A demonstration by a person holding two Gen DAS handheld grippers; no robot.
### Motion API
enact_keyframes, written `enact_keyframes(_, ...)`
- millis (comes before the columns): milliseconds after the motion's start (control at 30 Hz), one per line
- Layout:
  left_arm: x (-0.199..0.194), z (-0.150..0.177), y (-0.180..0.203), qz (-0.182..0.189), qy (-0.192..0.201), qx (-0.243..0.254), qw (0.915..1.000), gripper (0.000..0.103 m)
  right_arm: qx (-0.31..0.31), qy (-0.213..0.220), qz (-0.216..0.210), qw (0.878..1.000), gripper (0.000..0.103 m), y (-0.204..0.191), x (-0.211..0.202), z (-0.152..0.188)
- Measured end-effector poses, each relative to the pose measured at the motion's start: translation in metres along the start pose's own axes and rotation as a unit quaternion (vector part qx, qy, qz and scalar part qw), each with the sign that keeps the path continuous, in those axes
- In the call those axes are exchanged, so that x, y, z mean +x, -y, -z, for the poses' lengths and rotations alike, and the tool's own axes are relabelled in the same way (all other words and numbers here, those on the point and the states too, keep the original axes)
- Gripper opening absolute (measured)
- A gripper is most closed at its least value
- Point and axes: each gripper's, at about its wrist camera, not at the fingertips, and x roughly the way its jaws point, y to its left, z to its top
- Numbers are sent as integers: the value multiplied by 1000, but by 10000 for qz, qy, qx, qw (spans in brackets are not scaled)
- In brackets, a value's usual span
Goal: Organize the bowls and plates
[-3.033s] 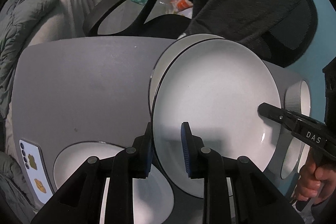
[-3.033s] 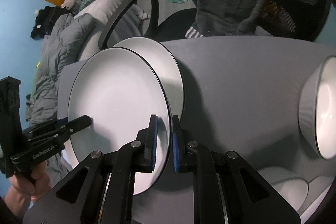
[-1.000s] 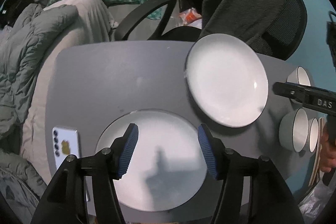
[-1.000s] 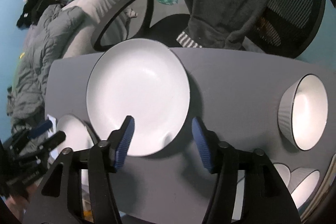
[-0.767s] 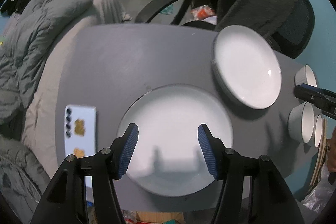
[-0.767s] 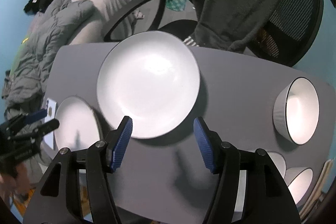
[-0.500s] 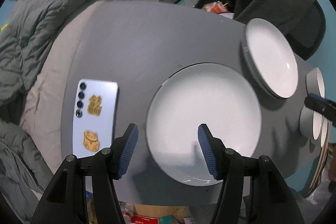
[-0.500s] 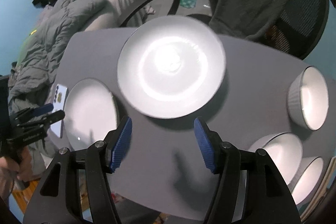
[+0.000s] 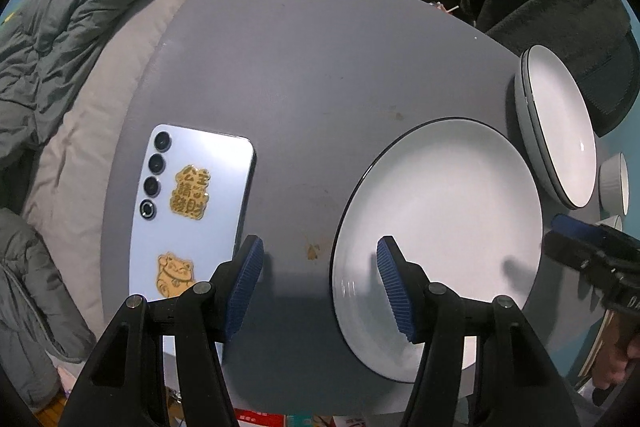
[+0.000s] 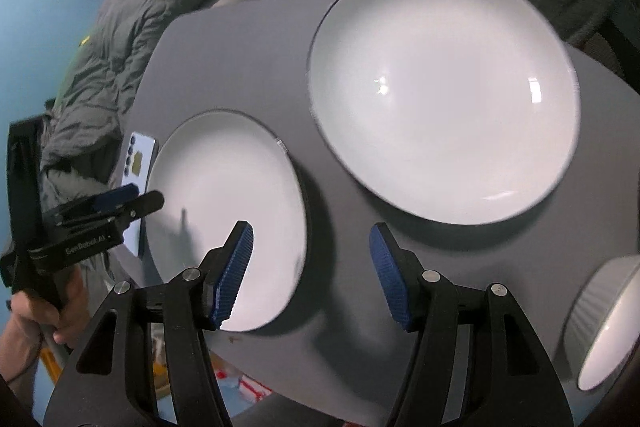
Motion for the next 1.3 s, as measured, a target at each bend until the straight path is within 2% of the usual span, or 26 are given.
enact_keyframes(100,4,-2,3,-69,5,80,9999,60,-90,-78,-37,9999,62,-3,11,1)
enact_keyframes(167,6,-2,4,-33,-28,106,9999,53,-99,-171,-33,9998,61,-3,19,2)
enact_keyframes(233,7,-3,8,-19,-68,143,9999,51,-138,-223,-61,9996,60,-4,24,3)
enact_keyframes(300,9,-4,10,39,-84,188,9998,49,-206,-252,-85,9994,52,-6,26,4)
enact_keyframes(333,10,-4,11,60,-105,199,9997,46,-248,-270,-85,9993,51,-7,27,4)
enact_keyframes(367,12,-5,11,69,-155,201,9997,40,-288,-280,-80,9992,48,-7,28,4)
enact_keyframes(533,9,-2,21,275,-222,206,9992,21,-293,-287,-20,9992,33,-4,29,2)
enact_keyframes(633,8,1,26,228,-208,220,9993,21,-199,-271,55,9994,20,2,27,4)
enact_keyframes(700,7,4,28,244,-226,211,9992,21,-108,-298,13,9995,15,7,26,4)
enact_keyframes(833,10,6,25,280,-251,187,9991,21,48,-386,43,9992,15,12,24,9)
enact_keyframes(1033,9,31,46,346,-379,277,9983,21,167,-458,123,9987,15,27,13,27)
enact_keyframes(1167,10,50,62,517,-499,248,9971,21,174,-500,137,9985,16,41,4,42)
enact_keyframes(1300,12,64,84,531,-531,486,9960,21,345,-489,167,9981,16,60,-6,56)
